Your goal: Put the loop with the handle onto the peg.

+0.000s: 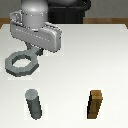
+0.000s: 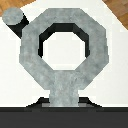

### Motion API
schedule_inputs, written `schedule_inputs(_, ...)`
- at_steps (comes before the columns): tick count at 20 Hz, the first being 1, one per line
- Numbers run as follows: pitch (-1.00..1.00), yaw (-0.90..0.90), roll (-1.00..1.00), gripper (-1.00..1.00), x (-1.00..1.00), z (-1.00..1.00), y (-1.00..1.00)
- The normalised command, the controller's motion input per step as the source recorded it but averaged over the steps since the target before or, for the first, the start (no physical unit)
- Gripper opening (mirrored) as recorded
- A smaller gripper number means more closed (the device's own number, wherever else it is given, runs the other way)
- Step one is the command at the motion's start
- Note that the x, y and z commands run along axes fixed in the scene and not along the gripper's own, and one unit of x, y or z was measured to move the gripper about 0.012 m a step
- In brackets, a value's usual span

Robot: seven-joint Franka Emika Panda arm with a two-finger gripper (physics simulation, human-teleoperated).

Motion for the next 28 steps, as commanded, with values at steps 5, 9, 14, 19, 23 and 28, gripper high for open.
schedule_inputs(5,0.0,0.0,0.0,-1.0,0.4,0.0,0.03)
schedule_inputs(9,0.0,0.0,0.0,-1.0,0.0,0.0,0.5)
schedule_inputs(14,0.0,0.0,0.0,-1.0,0.4,0.0,0.0)
schedule_inputs(19,0.0,0.0,0.0,-1.0,0.2,0.0,0.0)
schedule_inputs(23,0.0,0.0,0.0,-1.0,0.0,-0.5,0.25)
schedule_inputs(28,0.0,0.0,0.0,-1.0,0.0,-0.6,0.0)
